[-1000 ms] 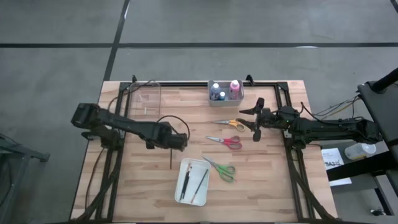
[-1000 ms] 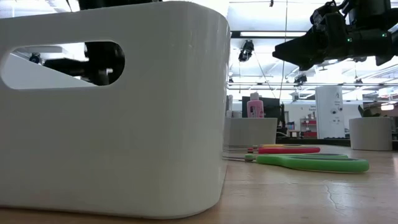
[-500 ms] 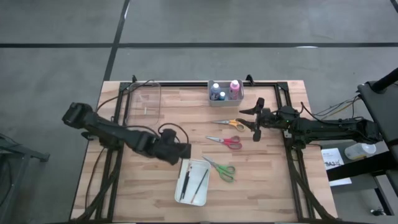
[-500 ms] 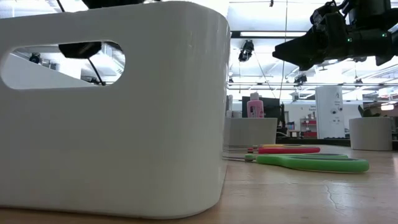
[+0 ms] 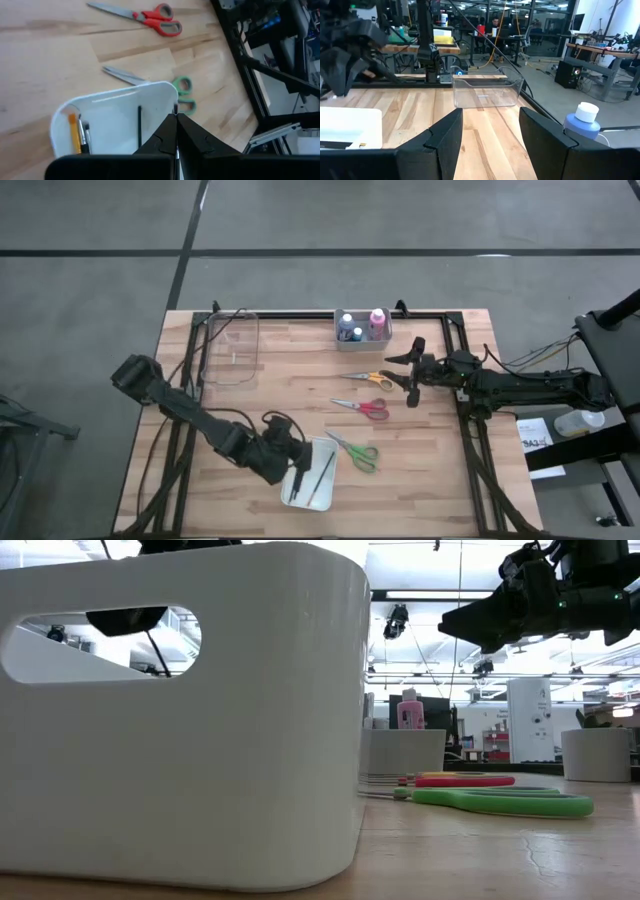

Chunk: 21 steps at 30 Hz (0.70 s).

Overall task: Pick & Place Paint Supplies
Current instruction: Put the silver eyeshadow brush into the white bin

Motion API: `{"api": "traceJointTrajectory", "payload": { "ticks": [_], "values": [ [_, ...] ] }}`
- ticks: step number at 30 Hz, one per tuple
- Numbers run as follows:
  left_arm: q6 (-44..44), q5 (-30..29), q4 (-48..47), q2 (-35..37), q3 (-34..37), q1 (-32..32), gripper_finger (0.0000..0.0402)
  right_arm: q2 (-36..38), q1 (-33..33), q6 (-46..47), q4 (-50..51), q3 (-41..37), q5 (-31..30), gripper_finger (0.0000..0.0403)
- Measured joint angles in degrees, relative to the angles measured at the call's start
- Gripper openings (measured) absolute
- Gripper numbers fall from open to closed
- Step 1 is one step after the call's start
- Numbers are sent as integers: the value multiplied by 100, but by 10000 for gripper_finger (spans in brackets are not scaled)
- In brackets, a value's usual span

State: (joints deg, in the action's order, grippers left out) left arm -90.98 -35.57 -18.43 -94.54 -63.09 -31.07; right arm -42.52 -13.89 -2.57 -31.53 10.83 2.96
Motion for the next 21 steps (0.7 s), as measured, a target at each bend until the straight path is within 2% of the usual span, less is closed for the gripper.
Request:
{"api": "traceJointTrajectory", "payload": {
  "ticks": [11, 18, 21],
  "values": [
    [-762, 367, 134, -667, 11, 43, 9, 0, 0, 0, 0, 0, 0, 193],
    [-1104, 1152, -17, -895, 28, 214, 10, 0, -2, 0, 0, -2, 0, 193],
    [-1156, 1353, -103, -907, 50, 282, 23, 0, -4, 0, 0, -1, 0, 193]
  ]
}}
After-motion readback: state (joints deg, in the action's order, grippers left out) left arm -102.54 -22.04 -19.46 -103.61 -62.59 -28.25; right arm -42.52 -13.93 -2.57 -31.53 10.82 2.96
